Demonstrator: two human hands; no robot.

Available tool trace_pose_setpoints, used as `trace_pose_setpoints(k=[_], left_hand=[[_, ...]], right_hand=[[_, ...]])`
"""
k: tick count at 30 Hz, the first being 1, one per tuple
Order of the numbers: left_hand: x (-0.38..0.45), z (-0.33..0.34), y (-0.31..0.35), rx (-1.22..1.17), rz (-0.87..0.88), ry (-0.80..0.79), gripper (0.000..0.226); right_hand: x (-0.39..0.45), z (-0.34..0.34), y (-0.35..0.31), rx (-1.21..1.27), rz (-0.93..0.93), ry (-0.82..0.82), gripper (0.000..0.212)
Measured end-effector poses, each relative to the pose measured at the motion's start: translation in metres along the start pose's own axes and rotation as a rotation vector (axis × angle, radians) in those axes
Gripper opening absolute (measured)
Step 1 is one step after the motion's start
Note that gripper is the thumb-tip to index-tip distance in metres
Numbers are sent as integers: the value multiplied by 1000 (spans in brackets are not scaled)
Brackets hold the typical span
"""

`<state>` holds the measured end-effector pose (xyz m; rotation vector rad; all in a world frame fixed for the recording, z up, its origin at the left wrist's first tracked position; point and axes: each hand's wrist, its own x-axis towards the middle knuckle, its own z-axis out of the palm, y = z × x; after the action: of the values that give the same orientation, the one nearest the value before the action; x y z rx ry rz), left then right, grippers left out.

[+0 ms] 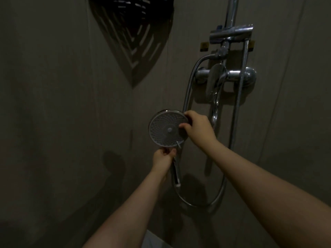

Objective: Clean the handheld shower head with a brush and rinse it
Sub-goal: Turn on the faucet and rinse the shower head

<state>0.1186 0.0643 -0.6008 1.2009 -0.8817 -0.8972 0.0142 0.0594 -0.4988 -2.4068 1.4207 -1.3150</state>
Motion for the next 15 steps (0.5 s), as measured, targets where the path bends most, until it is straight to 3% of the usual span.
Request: trace_pose_setpoints(k=[6,10,15], left_hand=[[1,-24,13,297,67,-36,30],[2,-26,46,314,46,-34,30],[5,-35,125,258,-53,-82,40]], right_hand=[[11,-4,2,-65,7,-135,28],[29,-18,-15,5,1,-83,26],[76,-54,-62,36,18,-156,26]])
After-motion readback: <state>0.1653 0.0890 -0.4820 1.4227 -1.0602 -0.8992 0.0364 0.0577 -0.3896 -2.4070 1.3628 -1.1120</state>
